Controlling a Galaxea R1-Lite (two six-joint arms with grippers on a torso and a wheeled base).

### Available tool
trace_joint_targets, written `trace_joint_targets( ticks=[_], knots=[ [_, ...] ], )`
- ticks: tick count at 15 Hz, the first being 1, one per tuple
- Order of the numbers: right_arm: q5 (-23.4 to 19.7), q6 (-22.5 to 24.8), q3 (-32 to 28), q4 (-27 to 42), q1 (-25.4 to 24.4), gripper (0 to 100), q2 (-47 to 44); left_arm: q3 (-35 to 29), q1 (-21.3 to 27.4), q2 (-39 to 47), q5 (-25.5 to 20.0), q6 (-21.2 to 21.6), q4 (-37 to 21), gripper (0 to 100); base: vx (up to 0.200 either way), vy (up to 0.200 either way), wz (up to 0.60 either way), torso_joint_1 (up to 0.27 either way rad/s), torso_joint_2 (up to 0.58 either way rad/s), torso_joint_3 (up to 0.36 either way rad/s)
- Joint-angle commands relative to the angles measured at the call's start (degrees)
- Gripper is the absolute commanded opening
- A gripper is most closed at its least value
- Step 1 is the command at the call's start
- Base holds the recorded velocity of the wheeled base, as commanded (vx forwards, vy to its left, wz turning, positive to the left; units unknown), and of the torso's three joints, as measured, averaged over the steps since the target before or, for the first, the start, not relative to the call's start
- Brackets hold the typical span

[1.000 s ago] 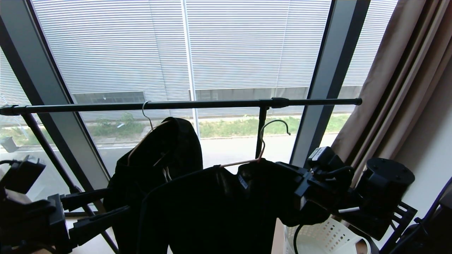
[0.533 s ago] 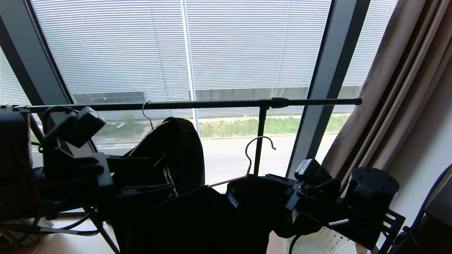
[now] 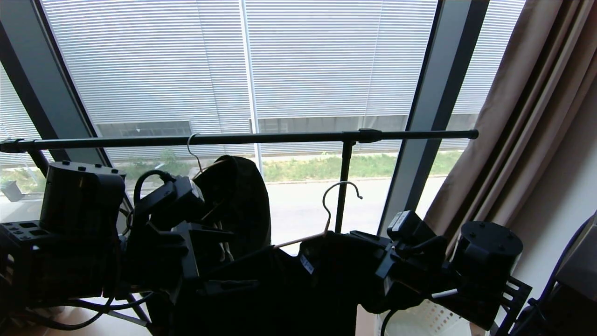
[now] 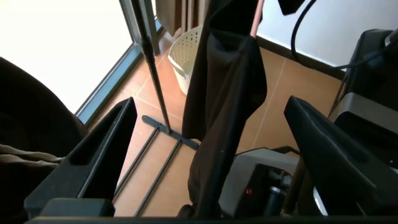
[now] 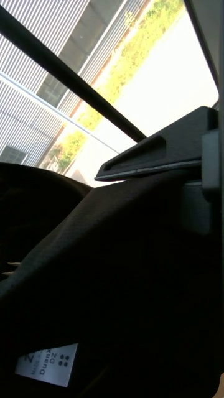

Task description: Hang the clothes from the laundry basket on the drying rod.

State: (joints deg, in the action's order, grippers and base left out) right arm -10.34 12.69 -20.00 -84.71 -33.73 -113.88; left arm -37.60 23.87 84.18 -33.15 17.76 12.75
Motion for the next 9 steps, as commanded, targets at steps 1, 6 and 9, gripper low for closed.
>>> trace_joint_targets(
  ticks=[1, 6, 9],
  knots=[
    [-0.03, -0.03, -0.03, -0.01, -0.02, 0, -0.02, 1.3, 0.74, 0.81, -0.08, 1.05, -0.01, 100, 0.0, 0.0, 0.0, 0.0, 0.0, 0.0],
    [-0.03, -0.03, 0.23, -0.01, -0.9, 0, 0.68, 1.38, 3.03, 2.13, 0.1, 1.13, 0.17, 100, 0.0, 0.0, 0.0, 0.0, 0.0, 0.0],
    [-0.03, -0.03, 0.32, -0.01, -0.9, 0, 1.21, 3.05, 3.03, 2.13, 0.1, 1.13, 1.75, 0, 0.0, 0.0, 0.0, 0.0, 0.0, 0.0]
  ],
)
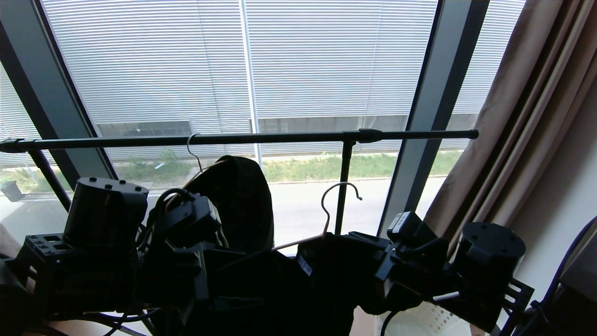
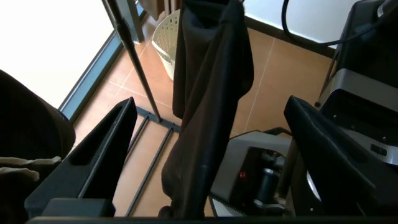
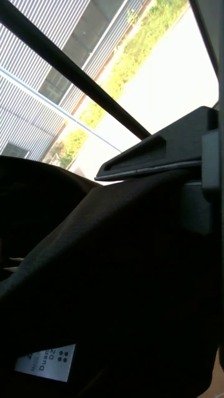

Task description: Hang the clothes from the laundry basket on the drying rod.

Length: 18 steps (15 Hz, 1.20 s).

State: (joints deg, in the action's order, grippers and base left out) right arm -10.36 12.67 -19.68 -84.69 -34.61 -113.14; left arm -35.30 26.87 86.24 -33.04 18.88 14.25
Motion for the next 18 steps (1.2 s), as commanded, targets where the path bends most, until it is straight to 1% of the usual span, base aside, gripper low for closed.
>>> trace_joint_targets(
  ticks=[1, 4, 5, 12, 13, 15, 16, 18],
  knots=[
    [-0.1, -0.01, 0.08, -0.04, -0.02, 0, 0.82, 1.99, 0.03, -0.02, -0.01, -0.07, 2.01, 0, 0.0, 0.0, 0.0, 0.0, 0.0, 0.0],
    [-0.18, -0.1, 0.08, -0.04, -0.02, 0, 0.64, 5.25, -0.5, -0.19, -0.01, -0.43, 7.19, 0, 0.0, 0.0, 0.0, 0.0, 0.0, 0.0],
    [-0.36, -0.1, 0.08, -0.04, -0.02, 0, 0.82, 5.6, -0.5, -0.1, -0.01, -0.43, 7.9, 0, 0.0, 0.0, 0.0, 0.0, 0.0, 0.0],
    [-0.27, -0.01, 0.6, 0.49, -0.02, 0, 1.17, 6.48, -1.12, -1.33, -0.1, -0.51, 8.25, 0, 0.0, 0.0, 0.0, 0.0, 0.0, 0.0],
    [-0.45, 0.08, 1.13, 0.4, 0.07, 100, 1.17, 6.56, -1.47, -1.51, -0.1, -0.6, 8.25, 0, 0.0, 0.0, 0.0, 0.0, 0.0, 0.0],
    [-2.12, 0.08, 1.57, 0.23, 0.51, 100, 1.52, 7.09, -2.35, -3.09, -0.19, -0.78, 8.25, 0, 0.0, 0.0, 0.0, 0.0, 0.0, 0.0],
    [-3.7, 0.08, 1.75, 0.31, 1.83, 100, 2.57, 7.88, -3.23, -4.23, -0.27, -0.78, 8.25, 0, 0.0, 0.0, 0.0, 0.0, 0.0, 0.0],
    [-4.76, 0.08, 1.83, 0.49, 2.88, 100, 3.45, 9.2, -4.37, -5.64, -0.45, -0.78, 8.34, 0, 0.0, 0.0, 0.0, 0.0, 0.0, 0.0]
  ],
)
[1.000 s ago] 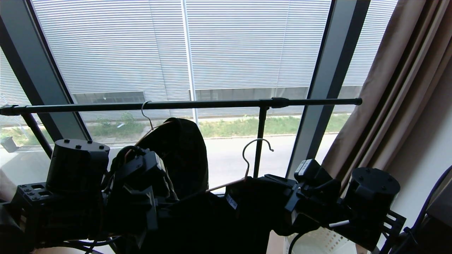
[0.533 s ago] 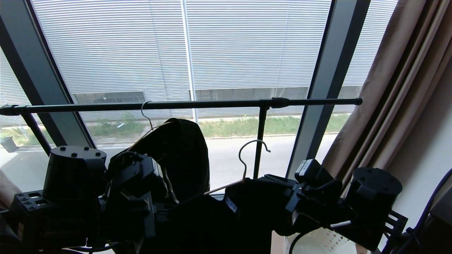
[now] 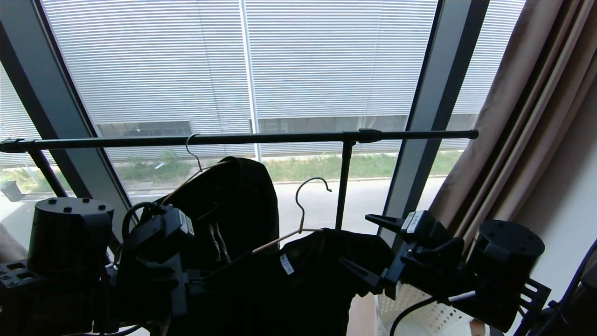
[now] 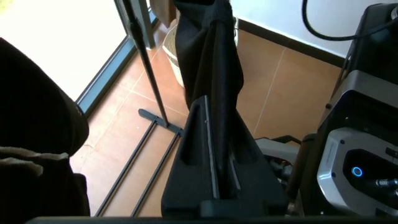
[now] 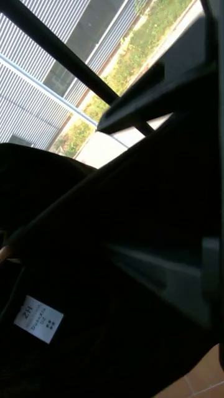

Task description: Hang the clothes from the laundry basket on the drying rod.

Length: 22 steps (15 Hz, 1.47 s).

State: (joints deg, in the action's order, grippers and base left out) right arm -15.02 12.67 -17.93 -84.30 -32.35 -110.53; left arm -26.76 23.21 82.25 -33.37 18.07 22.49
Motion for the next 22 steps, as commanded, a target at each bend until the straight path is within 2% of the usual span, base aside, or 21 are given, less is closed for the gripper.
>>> trace_joint_targets(
  ticks=[1, 5, 6, 9, 11, 14, 20, 21, 22],
  knots=[
    [-0.19, 0.08, 0.0, 0.1, 0.98, 100, 0.76, 0.92, -1.15, -2.18, -0.12, 0.04, 0.1, 0, 0.0, 0.0, 0.0, 0.0, 0.0, 0.0],
    [-1.42, 0.08, -0.44, 0.19, 3.79, 100, 0.41, 2.15, -3.26, -5.43, -0.21, -0.49, 0.1, 0, 0.0, 0.0, 0.0, 0.0, 0.0, 0.0],
    [-2.74, 0.08, -0.52, 0.19, 5.2, 100, -0.21, 2.68, -3.35, -7.19, -0.3, -1.81, 0.1, 0, 0.0, 0.0, 0.0, 0.0, 0.0, 0.0],
    [-3.09, 0.52, -1.05, 0.1, 7.13, 100, -3.46, 3.38, -3.44, -10.0, -0.21, -3.3, 0.1, 0, 0.0, 0.0, 0.0, 0.0, 0.0, 0.0],
    [-3.17, 2.98, -0.96, 0.1, 8.45, 100, -5.31, 3.99, -3.44, -11.06, -0.21, -3.3, 0.01, 0, 0.0, 0.0, 0.0, 0.0, 0.0, 0.0],
    [-3.7, 4.74, -1.14, -0.34, 9.59, 100, -8.47, 4.87, -3.44, -12.29, -0.21, -3.56, 0.01, 0, 0.0, 0.0, 0.0, 0.0, 0.0, 0.0],
    [-3.7, 4.74, -2.28, -0.43, 10.12, 100, -10.41, 6.81, -3.44, -13.7, -0.21, -4.62, 0.01, 0, 0.0, 0.0, 0.0, 0.0, 0.0, 0.0],
    [-3.7, 4.74, -2.28, -0.43, 10.21, 0, -10.32, 6.9, -3.44, -13.78, -0.21, -4.62, 0.01, 0, 0.0, 0.0, 0.0, 0.0, 0.0, 0.0],
    [-3.7, 4.74, -2.46, -0.43, 10.64, 0, -10.32, 7.16, -3.44, -13.7, -0.21, -4.62, 0.01, 0, 0.0, 0.0, 0.0, 0.0, 0.0, 0.0]
  ],
)
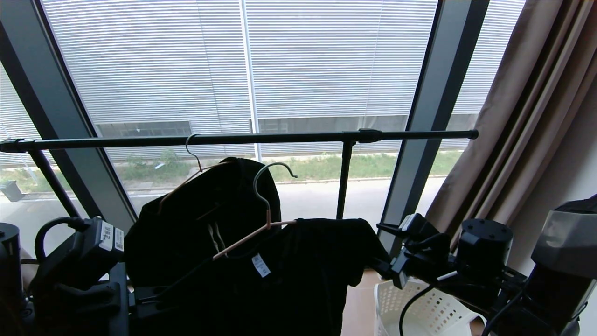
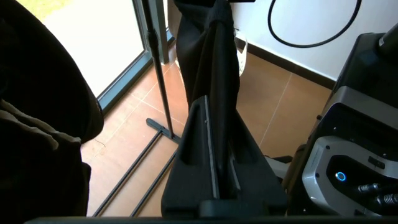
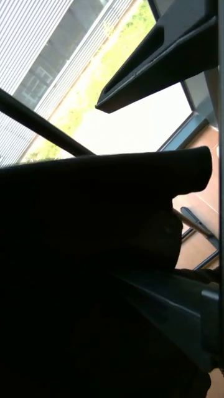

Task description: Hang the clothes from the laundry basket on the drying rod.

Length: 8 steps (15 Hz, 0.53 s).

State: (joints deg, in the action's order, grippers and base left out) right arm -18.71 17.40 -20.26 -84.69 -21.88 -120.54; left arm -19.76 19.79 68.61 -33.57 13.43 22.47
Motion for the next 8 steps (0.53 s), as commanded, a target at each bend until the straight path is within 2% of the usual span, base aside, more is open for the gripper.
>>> trace_joint_targets(
  ticks=[1, 6, 8],
  knots=[
    [-0.01, 0.01, -0.22, -0.04, 0.61, 0, -0.31, 0.07, -0.01, -0.05, 0.0, 0.01, 0.03, 0, 0.0, 0.0, 0.0, 0.0, 0.0, 0.0],
    [-0.18, 0.01, -1.71, 0.31, 3.51, 0, -0.4, 0.07, -0.01, -0.93, 0.0, -0.87, 0.12, 0, 0.0, 0.0, 0.0, 0.0, 0.0, 0.0],
    [-0.27, 0.01, -1.89, 0.4, 3.86, 0, -0.48, 0.16, -0.01, -1.46, 0.0, -2.71, 0.12, 0, 0.0, 0.0, 0.0, 0.0, 0.0, 0.0]
  ],
)
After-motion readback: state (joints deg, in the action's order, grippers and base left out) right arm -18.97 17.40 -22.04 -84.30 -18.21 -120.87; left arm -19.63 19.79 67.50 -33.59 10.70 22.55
